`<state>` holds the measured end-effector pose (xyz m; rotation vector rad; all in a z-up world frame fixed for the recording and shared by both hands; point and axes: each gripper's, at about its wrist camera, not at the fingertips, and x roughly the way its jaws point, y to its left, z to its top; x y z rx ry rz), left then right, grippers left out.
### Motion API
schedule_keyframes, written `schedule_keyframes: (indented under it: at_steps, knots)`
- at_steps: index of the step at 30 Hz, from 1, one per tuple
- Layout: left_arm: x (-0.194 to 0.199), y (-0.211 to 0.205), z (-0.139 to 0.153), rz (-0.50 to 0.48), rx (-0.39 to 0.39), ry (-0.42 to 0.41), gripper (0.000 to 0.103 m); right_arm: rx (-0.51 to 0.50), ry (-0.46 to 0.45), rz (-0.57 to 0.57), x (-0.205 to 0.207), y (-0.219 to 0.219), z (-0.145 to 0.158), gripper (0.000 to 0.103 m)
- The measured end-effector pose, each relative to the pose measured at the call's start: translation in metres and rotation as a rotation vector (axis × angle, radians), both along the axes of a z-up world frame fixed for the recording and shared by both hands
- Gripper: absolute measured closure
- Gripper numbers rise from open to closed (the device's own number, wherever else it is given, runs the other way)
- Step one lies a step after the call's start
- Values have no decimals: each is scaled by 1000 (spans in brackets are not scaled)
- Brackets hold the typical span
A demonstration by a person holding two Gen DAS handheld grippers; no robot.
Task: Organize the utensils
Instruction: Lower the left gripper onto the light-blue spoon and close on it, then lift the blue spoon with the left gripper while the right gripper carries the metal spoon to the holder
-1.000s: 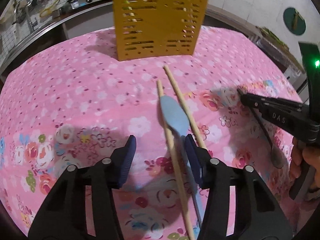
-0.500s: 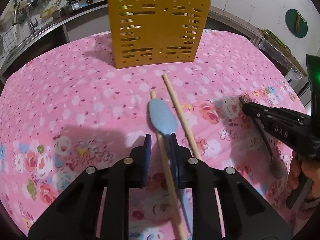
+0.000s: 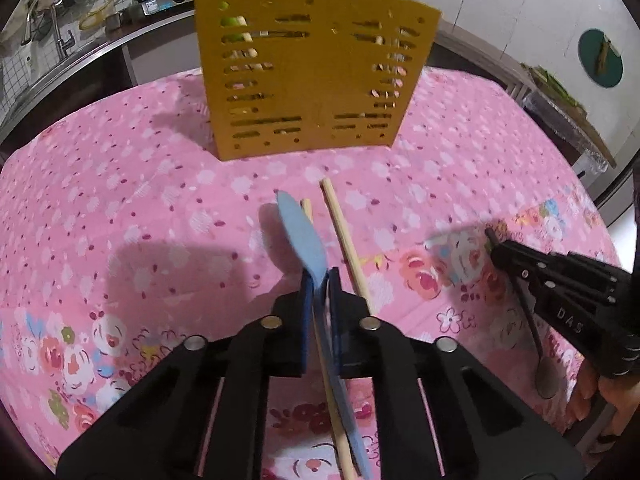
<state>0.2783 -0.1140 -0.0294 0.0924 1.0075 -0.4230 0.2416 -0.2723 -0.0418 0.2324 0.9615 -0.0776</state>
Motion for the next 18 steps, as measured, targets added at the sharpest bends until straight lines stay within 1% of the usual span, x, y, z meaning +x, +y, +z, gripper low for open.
schedule_keyframes:
  at_steps: [4,5,9,14,15,18]
  knots:
    - [-2,10,9,11,-30,-22,99,11,-11,-6,-2,-3,2,94]
    - [-2,12,11,13,-34,-27,102,14,-13,-7,-2,-3,2,94]
    - [-4,17,15,9,-39,-49,103,13,-18,-4,-2,-2,4,94]
    - [1,17,14,13,-44,-11,103,17,-9,1,-1,-4,6,94]
    - [1,14,14,16,-34,-11,103,18,-6,0,-1,-4,6,94]
    - [2,8,11,9,-23,6,95,27,7,0,0,-6,3,94]
